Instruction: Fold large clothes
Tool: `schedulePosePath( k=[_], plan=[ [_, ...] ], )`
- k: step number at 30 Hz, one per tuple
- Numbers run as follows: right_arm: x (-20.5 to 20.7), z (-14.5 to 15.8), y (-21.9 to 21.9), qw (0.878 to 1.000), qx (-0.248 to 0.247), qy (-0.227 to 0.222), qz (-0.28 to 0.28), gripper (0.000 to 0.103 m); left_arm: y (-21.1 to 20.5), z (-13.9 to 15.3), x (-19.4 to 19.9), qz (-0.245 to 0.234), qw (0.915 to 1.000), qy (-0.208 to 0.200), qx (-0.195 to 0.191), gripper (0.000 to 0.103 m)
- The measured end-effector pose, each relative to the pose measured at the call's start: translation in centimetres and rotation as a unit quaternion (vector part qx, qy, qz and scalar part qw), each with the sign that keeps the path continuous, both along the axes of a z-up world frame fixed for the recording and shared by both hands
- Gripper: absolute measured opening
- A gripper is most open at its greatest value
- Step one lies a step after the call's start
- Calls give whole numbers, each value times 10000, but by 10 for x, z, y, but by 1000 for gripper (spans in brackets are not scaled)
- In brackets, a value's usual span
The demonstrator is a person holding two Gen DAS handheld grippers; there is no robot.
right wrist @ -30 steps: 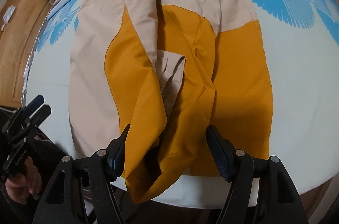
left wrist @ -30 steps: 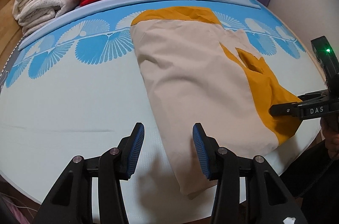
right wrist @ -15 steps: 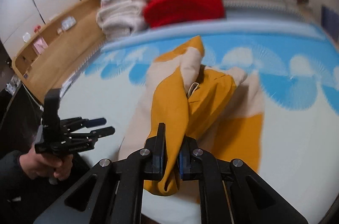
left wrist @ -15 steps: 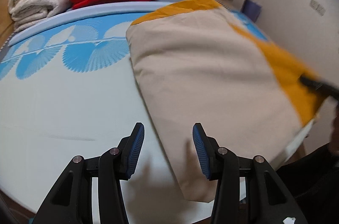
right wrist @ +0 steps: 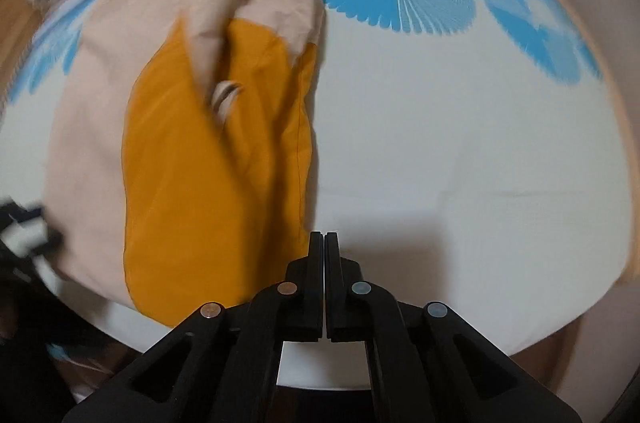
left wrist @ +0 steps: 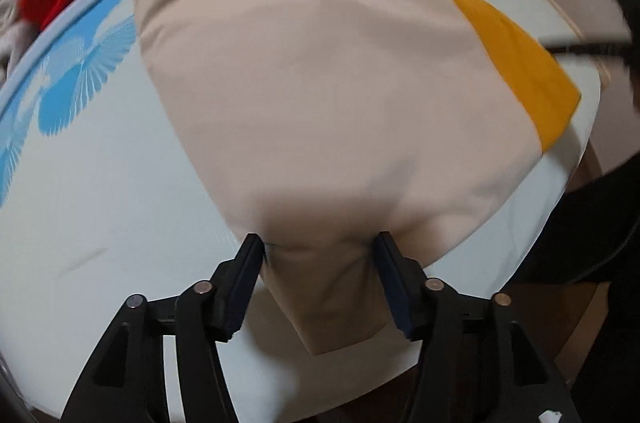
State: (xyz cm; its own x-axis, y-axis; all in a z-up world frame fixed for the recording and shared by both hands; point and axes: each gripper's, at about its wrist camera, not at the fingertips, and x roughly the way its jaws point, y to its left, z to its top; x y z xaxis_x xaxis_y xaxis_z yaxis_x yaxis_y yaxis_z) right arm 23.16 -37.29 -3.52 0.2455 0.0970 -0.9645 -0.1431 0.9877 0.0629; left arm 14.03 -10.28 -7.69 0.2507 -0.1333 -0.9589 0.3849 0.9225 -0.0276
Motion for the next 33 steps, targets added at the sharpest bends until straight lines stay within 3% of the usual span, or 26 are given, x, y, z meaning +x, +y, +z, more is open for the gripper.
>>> schedulePosePath(
  k=[3,4,5,6,7,9,10,11,14,16,18,20,23,25,27,28,29,30,31,33],
  plan=[
    [-3,34,-7,9947,799,-646,-32,7,4,4,1,89,9999,29,-134,54],
    [-5,38,-9,9921,1061,-673,-60,20,5,5,3,133,9997,41,-183,54],
    [-4,38,-8,9903,1247,-608,-88,49,6,6,3,166,9996,31,-213,54],
    [-7,35,-6,9895,1347,-512,-87,62,6,7,4,182,9996,12,-230,54],
    [-8,29,0,9903,1345,-340,-3,68,8,9,3,204,9994,-27,-264,54],
    [-11,14,19,9949,956,7,335,59,12,15,3,282,9988,-130,-377,53],
    [-14,7,28,9952,786,158,558,21,15,20,2,354,9981,-209,-459,53],
    [-17,1,34,9946,723,272,693,3,20,23,3,425,9973,-282,-529,53],
    [-24,2,33,9946,640,218,792,2,32,38,10,792,9921,-534,-810,53],
    [-20,-9,20,9964,589,445,416,0,42,39,17,997,9894,-561,-899,53],
    [-17,-27,15,9972,162,684,250,0,45,29,23,1106,9909,-412,-641,53],
    [-19,-30,20,9966,79,750,342,0,45,12,27,1154,9928,-109,-314,55],
    [-18,-18,26,9976,105,566,396,0,52,13,29,1312,9902,-23,-489,54],
    [-16,-1,26,9992,79,211,344,5,58,15,28,1398,9883,-7,-610,53],
    [-10,29,24,9985,141,-506,142,9,60,14,28,1464,9870,39,-669,53],
    [-5,42,21,9962,322,-804,2,20,60,14,27,1476,9867,45,-684,53],
    [-3,52,19,9932,496,-1041,-138,41,60,14,27,1470,9867,34,-692,53],
    [1,58,17,9905,623,-1201,-243,49,59,15,27,1458,9869,13,-697,53],
    [9,64,19,9871,788,-1355,-315,57,60,16,28,1454,9869,-19,-702,53],
    [31,65,26,9858,952,-1359,-253,57,61,19,29,1491,9863,-64,-704,53]
  ],
)
